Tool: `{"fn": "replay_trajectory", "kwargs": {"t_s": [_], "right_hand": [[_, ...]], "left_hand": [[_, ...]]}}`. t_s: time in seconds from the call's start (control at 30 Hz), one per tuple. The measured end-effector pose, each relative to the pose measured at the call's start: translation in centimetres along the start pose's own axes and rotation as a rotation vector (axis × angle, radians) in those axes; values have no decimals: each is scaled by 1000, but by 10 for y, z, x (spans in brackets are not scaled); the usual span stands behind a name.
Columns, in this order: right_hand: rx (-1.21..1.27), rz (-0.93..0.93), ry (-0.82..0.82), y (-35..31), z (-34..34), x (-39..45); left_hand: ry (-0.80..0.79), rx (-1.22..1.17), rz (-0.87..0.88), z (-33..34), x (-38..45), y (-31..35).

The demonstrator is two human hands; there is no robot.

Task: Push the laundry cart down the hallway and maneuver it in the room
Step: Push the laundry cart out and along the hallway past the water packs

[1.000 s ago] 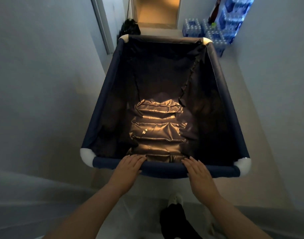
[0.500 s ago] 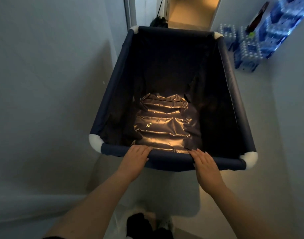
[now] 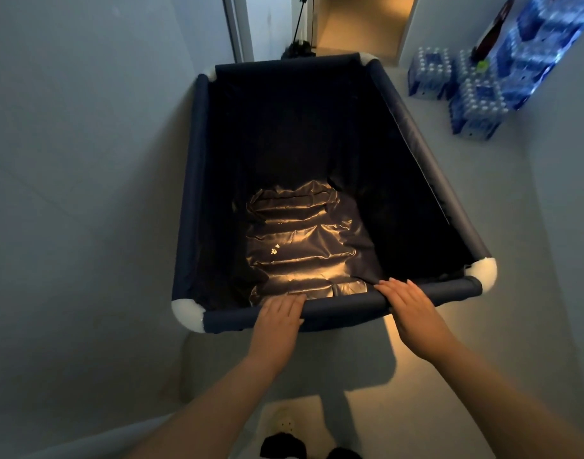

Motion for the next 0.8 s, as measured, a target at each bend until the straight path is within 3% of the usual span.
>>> {"fn": "replay_trajectory", "kwargs": {"t_s": [0.17,0.33,0.8], "right_hand": [[20,-59,-32,11,1,4],[73,-78,-29,15,4,2],[106,-93,-63,5,7,-48]], "left_hand": [[-16,1,-8,7,20,27],[64,15,2,-5,19,35],[92,73,-29,-14,-26,68]]}}
Point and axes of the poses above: each hand's wrist, its own x-axis towards the middle knuckle, its own z-axis out of the palm, y = z × x, the point moved 9 cm from there along x, towards the middle knuckle, and after that the axes turned 1 degree about z, right-handed, at the moved point
